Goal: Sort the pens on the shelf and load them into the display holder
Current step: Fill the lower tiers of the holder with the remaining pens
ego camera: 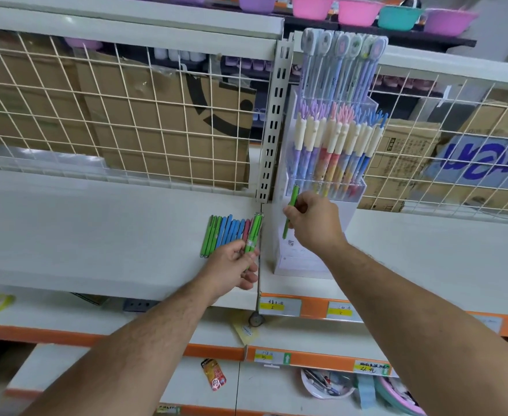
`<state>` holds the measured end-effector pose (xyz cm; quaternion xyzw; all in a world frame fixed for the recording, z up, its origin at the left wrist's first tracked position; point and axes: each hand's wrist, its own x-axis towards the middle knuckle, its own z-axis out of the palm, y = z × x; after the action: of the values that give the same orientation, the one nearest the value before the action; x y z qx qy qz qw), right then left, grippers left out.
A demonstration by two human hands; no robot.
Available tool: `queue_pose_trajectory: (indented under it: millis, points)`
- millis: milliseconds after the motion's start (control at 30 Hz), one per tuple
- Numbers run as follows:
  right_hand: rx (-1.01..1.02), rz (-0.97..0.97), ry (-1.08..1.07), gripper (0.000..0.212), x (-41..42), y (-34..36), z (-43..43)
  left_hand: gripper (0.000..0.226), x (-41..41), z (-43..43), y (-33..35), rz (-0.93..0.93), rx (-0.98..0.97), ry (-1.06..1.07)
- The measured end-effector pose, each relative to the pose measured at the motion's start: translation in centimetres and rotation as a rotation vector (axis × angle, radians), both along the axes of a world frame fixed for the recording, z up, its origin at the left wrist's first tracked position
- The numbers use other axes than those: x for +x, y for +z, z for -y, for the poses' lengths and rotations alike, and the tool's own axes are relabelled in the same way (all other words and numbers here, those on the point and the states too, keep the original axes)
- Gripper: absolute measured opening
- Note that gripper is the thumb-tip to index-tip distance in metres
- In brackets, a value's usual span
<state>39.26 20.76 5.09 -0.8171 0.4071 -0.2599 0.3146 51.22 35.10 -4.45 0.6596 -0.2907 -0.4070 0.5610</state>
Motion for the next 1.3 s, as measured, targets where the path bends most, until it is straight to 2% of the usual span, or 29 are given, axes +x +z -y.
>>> queue_pose_trajectory:
  millis: [467, 767, 867, 1000, 1167, 1300]
  points:
    - [0.017, -0.130, 0.035, 0.016, 0.1, -1.9, 0.2, 0.012, 0.3, 0.0, -0.3, 0.012, 0.008, -0.002]
    - [0.055, -0.095, 0.013, 0.012, -0.1, -2.6, 0.2, 0.013, 0.3, 0.1, -0.3, 0.008, 0.013, 0.015]
    - [0.067, -0.133, -0.007, 0.015, -0.2, -2.4, 0.1, 0.012, 0.3, 0.1, -0.3, 0.005, 0.011, 0.015]
    - [0.074, -0.077, -0.093, 0.021, -0.9, -2.7, -0.9, 0.012, 0.5, 0.1, -0.3, -0.017, 0.002, 0.004]
    - [0.183, 0.006, 0.132, 0.003, -0.5, -3.3, -3.9, 0.011, 0.7, 0.1, -0.5, -0.078, -0.037, -0.041]
    - [0.182, -0.015, 0.202, 0.002, 0.4, -3.1, -5.1, 0.016, 0.7, 0.1, -0.5, -0.099, -0.053, -0.075]
